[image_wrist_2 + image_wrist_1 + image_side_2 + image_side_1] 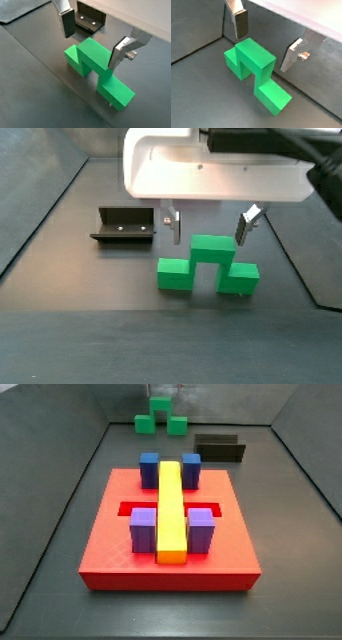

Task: Pick up the green object. Move up. Move to above the board. Insert the green object.
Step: Pick up the green object.

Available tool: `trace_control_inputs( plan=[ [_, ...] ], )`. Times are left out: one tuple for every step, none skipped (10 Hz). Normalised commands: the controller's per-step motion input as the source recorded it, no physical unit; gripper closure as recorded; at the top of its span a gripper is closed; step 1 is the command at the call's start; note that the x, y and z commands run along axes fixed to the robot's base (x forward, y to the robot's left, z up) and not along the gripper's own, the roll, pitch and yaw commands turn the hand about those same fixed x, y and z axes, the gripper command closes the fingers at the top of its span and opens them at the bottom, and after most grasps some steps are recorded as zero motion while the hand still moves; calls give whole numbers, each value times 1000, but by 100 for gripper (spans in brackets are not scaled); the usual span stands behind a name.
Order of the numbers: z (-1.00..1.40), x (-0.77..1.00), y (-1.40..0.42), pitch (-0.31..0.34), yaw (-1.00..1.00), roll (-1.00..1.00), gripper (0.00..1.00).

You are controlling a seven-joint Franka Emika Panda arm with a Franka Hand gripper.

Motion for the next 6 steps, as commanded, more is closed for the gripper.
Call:
trace_control_inputs(
  plan=[
    [-237,-157,0,-63,-9,-303,0],
    [-166,-123,0,-59,-14,-356,0],
    [-46,-74,0,-73,0,-354,0],
    [-126,-51,0,-27,-20,-229,0],
    [-249,-11,0,0,-54,-61,0],
    [-217,0,40,64,-106,23,0]
  ],
)
